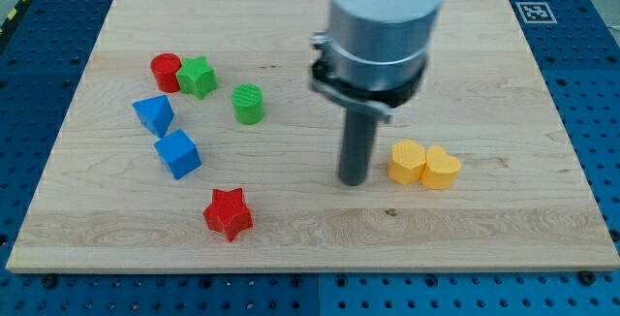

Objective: Nudge the green star up a bit

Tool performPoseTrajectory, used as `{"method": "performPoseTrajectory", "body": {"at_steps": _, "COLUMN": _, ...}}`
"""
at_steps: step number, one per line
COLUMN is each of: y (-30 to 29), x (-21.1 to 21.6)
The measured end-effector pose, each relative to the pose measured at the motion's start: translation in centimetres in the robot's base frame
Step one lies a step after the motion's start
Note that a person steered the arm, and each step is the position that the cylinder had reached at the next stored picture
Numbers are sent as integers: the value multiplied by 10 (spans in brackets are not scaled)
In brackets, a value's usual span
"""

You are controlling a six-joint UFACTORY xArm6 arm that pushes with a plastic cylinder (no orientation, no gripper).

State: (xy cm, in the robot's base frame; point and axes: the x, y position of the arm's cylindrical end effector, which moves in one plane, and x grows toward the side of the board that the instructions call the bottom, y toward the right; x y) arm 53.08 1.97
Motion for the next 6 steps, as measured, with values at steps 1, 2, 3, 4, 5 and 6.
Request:
{"method": "performPoseTrajectory", "body": {"at_steps": 1, "y": -60, "x": -25}}
{"method": "performPoseTrajectory", "body": {"at_steps": 2, "y": -68, "x": -25}}
{"method": "performPoseTrajectory", "body": {"at_steps": 3, "y": -68, "x": -25}}
{"method": "performPoseTrajectory", "body": {"at_steps": 4, "y": -87, "x": -53}}
{"method": "performPoseTrajectory", "body": {"at_steps": 5, "y": -91, "x": -61}}
{"method": "performPoseTrajectory", "body": {"at_steps": 6, "y": -144, "x": -74}}
